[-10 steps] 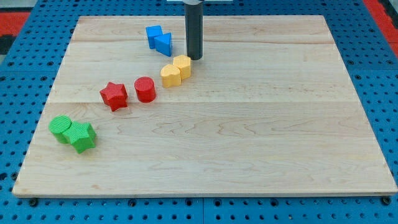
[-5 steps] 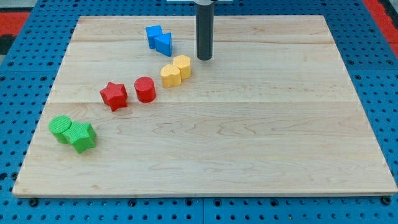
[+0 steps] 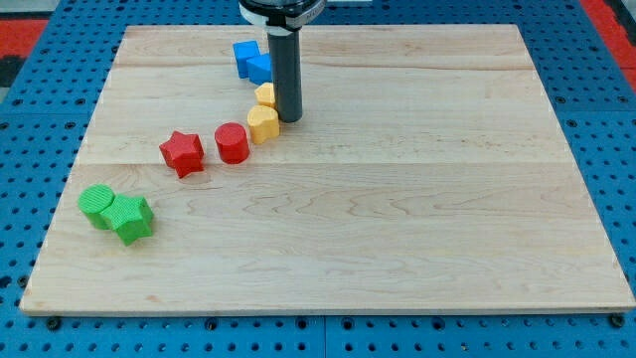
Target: Separate the yellow heart and yellow hexagon
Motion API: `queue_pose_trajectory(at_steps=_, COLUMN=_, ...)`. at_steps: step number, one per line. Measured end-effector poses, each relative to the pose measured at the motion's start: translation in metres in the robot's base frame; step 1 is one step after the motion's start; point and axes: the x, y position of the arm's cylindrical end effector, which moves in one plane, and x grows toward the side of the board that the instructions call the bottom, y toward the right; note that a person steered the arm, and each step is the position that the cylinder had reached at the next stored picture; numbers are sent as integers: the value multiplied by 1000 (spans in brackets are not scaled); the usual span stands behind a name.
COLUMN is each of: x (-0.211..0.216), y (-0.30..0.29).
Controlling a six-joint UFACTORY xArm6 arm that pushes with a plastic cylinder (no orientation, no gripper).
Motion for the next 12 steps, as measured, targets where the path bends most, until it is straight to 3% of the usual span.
queue_pose_trajectory(at_steps=12, x=-14, y=-4)
